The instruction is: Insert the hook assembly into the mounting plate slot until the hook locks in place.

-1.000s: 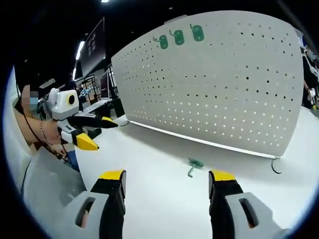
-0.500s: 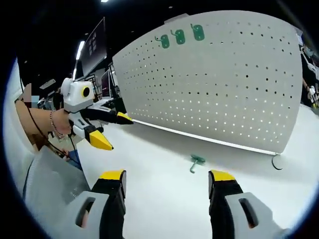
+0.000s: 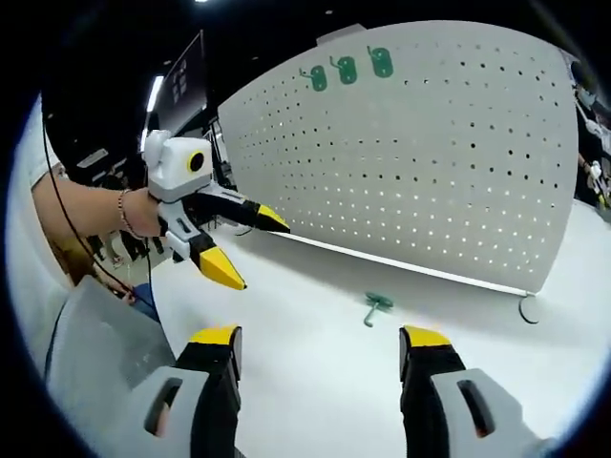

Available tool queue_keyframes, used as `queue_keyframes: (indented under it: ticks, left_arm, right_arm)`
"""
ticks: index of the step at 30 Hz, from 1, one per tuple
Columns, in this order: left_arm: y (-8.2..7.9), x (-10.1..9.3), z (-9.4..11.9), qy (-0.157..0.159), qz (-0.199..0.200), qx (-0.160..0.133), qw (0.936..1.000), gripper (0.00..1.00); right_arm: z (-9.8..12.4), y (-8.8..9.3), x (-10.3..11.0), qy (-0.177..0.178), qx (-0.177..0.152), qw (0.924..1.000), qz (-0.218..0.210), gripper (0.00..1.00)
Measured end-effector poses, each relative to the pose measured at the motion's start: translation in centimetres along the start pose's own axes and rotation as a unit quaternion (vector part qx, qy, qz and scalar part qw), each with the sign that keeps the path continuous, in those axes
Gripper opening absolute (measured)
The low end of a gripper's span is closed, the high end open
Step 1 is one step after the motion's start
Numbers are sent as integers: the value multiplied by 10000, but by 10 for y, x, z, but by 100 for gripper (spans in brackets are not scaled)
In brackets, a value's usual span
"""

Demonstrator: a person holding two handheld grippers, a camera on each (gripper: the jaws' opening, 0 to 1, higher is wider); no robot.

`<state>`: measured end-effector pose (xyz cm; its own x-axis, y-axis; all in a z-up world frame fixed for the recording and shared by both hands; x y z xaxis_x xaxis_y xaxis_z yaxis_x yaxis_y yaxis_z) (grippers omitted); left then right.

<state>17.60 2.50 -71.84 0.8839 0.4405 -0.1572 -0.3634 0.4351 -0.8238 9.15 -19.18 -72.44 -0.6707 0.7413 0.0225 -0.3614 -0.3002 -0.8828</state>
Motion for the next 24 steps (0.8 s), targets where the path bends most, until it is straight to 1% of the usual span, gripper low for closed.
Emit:
queue_keyframes:
  ticks: [3,14,24]
  left_arm:
    - [-2,2,-7,107,-68,125,9998,70]
    - [-10,8,-24,354,-316,330,9983,71]
    - [-10,10,-44,574,-416,563,9959,73]
  right_arm:
    - [1,-1,1,-15,36,10000,72,66]
    - [1,-3,1,30,96,9999,108,70]
    - [4,-2,3,12,137,9998,127,70]
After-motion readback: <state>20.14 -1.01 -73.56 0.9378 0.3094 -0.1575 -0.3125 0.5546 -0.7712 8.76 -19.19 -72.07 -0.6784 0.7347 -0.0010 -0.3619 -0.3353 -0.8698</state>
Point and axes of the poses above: the point that each gripper's makers call its tool centre point, and the gripper's own axes: z roughly backward along the fingers, x roughly to its left, y roughly out of its underside, the point moved 9 cm from there along z, roughly backward along the fingers, and after that the axes turned 9 degrees about z, right-handed, at the moved point
